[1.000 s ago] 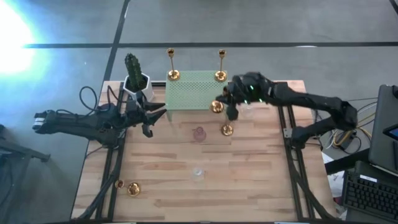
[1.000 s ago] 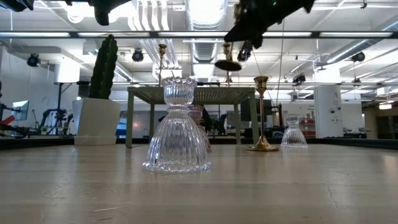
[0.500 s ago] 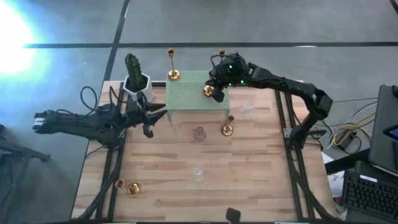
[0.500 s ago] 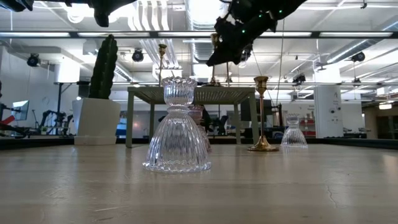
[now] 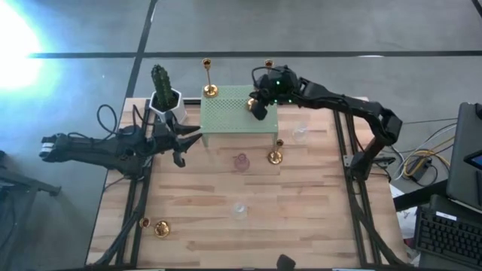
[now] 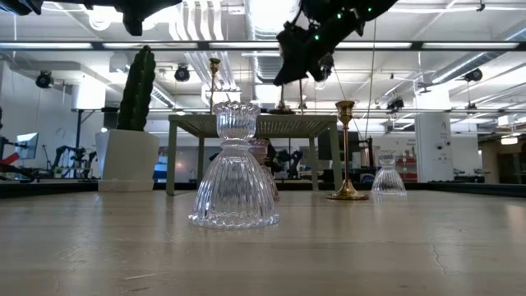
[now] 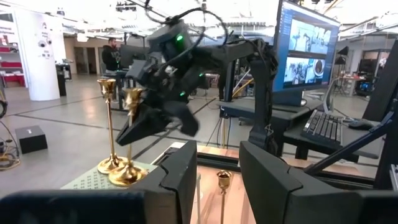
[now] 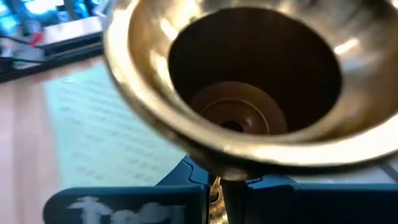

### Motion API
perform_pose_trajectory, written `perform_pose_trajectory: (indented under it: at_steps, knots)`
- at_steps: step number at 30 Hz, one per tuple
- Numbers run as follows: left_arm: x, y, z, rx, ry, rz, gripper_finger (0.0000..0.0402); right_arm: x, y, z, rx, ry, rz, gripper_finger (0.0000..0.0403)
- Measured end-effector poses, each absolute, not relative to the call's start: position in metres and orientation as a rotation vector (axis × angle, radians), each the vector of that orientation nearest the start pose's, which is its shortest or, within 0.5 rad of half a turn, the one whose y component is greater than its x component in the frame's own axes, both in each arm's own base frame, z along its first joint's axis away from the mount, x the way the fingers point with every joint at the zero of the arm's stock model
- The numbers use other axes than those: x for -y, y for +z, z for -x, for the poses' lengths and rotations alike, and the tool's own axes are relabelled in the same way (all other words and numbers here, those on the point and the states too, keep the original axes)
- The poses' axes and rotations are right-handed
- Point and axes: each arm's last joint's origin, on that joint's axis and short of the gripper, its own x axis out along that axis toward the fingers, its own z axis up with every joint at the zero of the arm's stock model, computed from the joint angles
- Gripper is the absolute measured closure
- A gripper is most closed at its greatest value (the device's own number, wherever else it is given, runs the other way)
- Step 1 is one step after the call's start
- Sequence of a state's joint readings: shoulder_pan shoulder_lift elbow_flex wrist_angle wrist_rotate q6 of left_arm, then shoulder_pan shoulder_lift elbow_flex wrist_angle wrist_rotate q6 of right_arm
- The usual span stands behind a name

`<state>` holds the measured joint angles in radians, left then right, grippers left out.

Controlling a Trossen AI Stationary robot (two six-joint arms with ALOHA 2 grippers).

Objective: Pick & Place candle stick holders
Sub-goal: Put the gold candle holder on the shelf

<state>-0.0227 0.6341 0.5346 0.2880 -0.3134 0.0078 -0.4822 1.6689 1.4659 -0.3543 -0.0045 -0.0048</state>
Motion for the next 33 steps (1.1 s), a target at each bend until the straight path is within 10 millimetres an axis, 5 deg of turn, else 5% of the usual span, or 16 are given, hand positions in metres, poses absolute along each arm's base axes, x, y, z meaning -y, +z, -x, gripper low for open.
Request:
perform_pose_trajectory:
  at_steps: [6, 15, 24, 33]
  knots:
    - [-0.006, 0.312, -0.150, 0.168, 0.291, 0.021, 0.0275, 0.158, 0.328, -0.336, -0.575, -0.443, -0.156, 0.0394]
    - [-0.006, 0.311, -0.149, 0.157, 0.305, 0.004, 0.0275, 0.133, 0.330, -0.343, -0.516, -0.661, -0.227, 0.0394]
    - [-0.006, 0.311, -0.148, 0.156, 0.320, -0.020, 0.0275, 0.134, 0.317, -0.344, -0.390, -0.937, -0.331, 0.0393]
    - [-0.006, 0.313, -0.146, 0.167, 0.320, -0.014, 0.0275, 0.137, 0.290, -0.363, -0.344, -0.969, -0.381, 0.0393]
